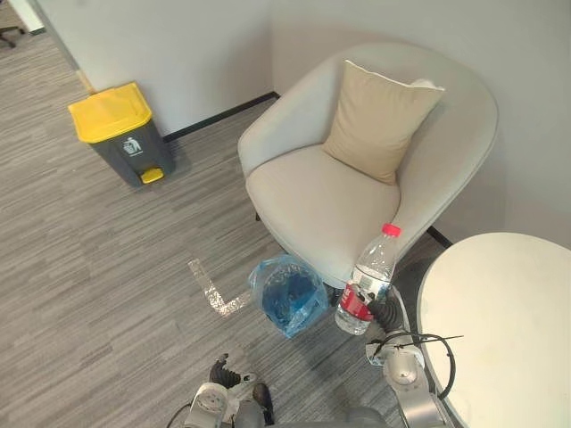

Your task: Gather rubbish on tea table into small bin, then transfer packed bag to large trash can.

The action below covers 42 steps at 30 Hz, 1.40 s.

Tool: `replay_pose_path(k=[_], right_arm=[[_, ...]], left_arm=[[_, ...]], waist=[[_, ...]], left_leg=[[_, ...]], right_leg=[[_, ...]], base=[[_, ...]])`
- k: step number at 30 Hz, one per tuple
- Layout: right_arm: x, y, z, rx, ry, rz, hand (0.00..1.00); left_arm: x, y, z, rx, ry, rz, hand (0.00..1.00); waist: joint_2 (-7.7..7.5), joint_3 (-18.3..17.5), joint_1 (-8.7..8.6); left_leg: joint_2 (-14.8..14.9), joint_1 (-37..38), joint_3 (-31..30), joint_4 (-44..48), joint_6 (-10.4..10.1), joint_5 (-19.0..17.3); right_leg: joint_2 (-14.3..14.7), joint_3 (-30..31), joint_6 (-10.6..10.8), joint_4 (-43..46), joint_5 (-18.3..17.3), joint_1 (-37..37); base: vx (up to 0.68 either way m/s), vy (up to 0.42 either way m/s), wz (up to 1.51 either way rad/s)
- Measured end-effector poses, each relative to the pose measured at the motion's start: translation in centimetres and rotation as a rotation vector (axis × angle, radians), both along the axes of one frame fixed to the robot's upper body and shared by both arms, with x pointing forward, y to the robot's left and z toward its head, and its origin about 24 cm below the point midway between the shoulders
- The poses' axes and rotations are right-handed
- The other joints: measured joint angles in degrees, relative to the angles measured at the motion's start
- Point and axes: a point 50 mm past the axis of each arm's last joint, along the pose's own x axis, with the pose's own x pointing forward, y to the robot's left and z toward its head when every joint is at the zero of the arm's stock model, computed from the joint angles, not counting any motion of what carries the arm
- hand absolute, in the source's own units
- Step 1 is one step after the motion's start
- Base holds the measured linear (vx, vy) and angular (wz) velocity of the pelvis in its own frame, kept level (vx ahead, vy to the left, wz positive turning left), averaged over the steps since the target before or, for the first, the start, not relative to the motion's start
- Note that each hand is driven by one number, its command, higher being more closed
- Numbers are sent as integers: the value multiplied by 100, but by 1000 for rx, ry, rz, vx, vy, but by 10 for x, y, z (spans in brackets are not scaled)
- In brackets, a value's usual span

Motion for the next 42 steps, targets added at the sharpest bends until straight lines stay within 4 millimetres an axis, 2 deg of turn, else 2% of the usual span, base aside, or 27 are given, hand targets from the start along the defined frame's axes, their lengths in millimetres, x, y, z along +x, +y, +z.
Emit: replay_pose_path(k=[1, 3, 4, 5, 6, 7, 8, 10, 11, 16, 21, 24, 26, 28, 29, 30, 33, 34, 36, 37, 38, 42], right_arm=[[-1, 3, -2, -1, 11, 19, 100], [-1, 6, -3, 2, 15, 35, 100], [-2, 7, -5, 3, 25, 44, 100], [-2, 7, -6, 3, 32, 43, 100], [-4, 7, -8, 4, 43, 38, 100], [-4, 6, -9, -2, 47, 40, 100], [-4, 3, -9, -12, 48, 41, 100], [0, -5, -5, -46, 31, 48, 100], [0, -8, -4, -53, 30, 42, 100], [1, -8, -4, -54, 27, 42, 100], [-3, -9, -6, -55, 41, 41, 100], [-1, 0, -6, -55, 30, 80, 100], [10, 6, -3, -82, 4, 115, 100], [34, 9, 10, -136, -79, 132, 100], [38, 10, 14, -149, -99, 133, 100], [46, 10, 22, -174, -144, 129, 100], [59, 13, 41, -189, -234, 133, 100], [64, 16, 54, -188, -296, 131, 100], [70, 21, 70, -184, -370, 135, 100], [72, 22, 78, -180, -406, 133, 100], [79, 24, 94, -183, -478, 120, 100], [95, 21, 122, -222, -584, 106, 100]], left_arm=[[0, 1, 0, 11, 1, 6, 0], [-2, 3, -1, 18, 9, 11, 0], [-3, 6, -1, 19, 12, 29, 0], [-4, 8, -1, 21, 14, 35, 0], [-4, 10, -1, 28, 16, 34, 0], [0, 10, 0, 28, 11, 42, 0], [-2, 9, -1, 23, 17, 49, 0], [-6, 2, -3, 0, 34, 66, 0], [-7, 1, -4, -1, 37, 67, 0], [-7, 3, -4, 1, 36, 76, 0], [-8, 0, -4, -3, 42, 64, 0], [-8, 2, -4, 2, 43, 62, 0], [-5, 1, -3, 1, 33, 62, 0], [16, -1, 4, -5, -31, 94, 0], [21, -2, 6, -7, -45, 98, 0], [32, -3, 10, -11, -82, 123, 0], [54, -5, 23, -50, -174, 211, 0], [64, -8, 30, -74, -230, 237, 0], [73, -8, 37, -94, -276, 266, 0], [78, -10, 41, -99, -297, 277, 0], [86, -13, 48, -128, -344, 302, 0], [105, -17, 65, -185, -437, 336, 0]], waist=[[-12, -3, -57], [-9, -3, -71], [5, 8, -95], [-13, -3, -94], [-146, -27, -88], [-199, 23, -124], [-132, -8, -122], [122, -103, -62], [156, -111, -64], [70, -150, -5], [48, -160, -53], [64, -143, -38], [121, -78, -35], [159, 361, 2], [169, 439, 10], [186, 601, 16], [248, 873, 101], [242, 907, 169], [233, 943, 181], [235, 960, 169], [217, 978, 164], [212, 1016, 209]], left_leg=[[12, 84, -22, -1, 38, -23], [27, 107, -114, -9, 44, -28], [50, 88, -312, -5, 33, -21], [33, 78, -349, 4, 16, -16], [-102, 41, -564, 77, -51, -59], [-206, 60, -801, 160, -114, -102], [-168, 22, -833, 167, -135, -100], [16, -127, -1021, 90, -233, -67], [82, -94, -1114, 20, -282, -36], [300, 184, -1288, -336, -438, 56], [278, 276, -1379, -389, -442, 58], [249, 288, -1361, -382, -442, 58], [230, -4, -1302, -253, -442, 59], [119, -786, -1243, 426, -439, 57], [94, -948, -1239, 548, -438, 56], [22, -1421, -1235, 873, -380, 14], [81, -2439, -1203, 1749, -354, -372], [159, -3003, -1180, 2183, -358, -497], [279, -3471, -1052, 2489, -371, -623], [336, -3671, -972, 2592, -364, -607], [462, -4120, -827, 2818, -358, -592], [581, -4876, -802, 3147, -321, -541]], right_leg=[[134, -8, 55, 91, -520, -123], [341, -47, 56, -212, -771, -204], [631, -9, 15, -982, -822, -186], [685, 23, -11, -1292, -746, -132], [665, 42, -164, -1814, -344, -27], [546, -114, -138, -1805, -347, 33], [575, -158, -142, -1867, -349, 40], [732, -416, -238, -2325, -227, 174], [801, -509, -275, -2467, -163, 299], [1039, -747, -385, -2906, -81, 713], [1027, -829, -362, -3143, -55, 939], [1008, -797, -342, -3220, -9, 981], [978, -735, -344, -2957, -10, 596], [802, -674, -309, -2153, -56, -264], [770, -673, -297, -2005, -88, -417], [658, -669, -306, -1641, -232, -872], [581, -693, -396, -890, -534, -1783], [575, -713, -439, -563, -612, -2291], [574, -717, -401, -313, -711, -2733], [562, -721, -403, -210, -710, -2928], [533, -728, -401, -11, -709, -3381], [511, -813, -444, 203, -636, -4037]], base=[[69, 51, 14], [71, -28, 40], [80, -80, 60], [86, -116, 83], [82, -140, 90], [68, -123, 87], [82, -133, 63], [135, -125, 37], [146, -114, 41], [118, -86, 20], [86, 2, 8], [26, 30, -5], [-74, 21, -13], [-196, 11, -4], [-241, -16, 19], [-197, -17, 27], [-294, -13, 27], [-227, -45, 6], [-244, -60, 6], [-241, -77, 12], [-202, -68, 11], [-113, -14, 12]])
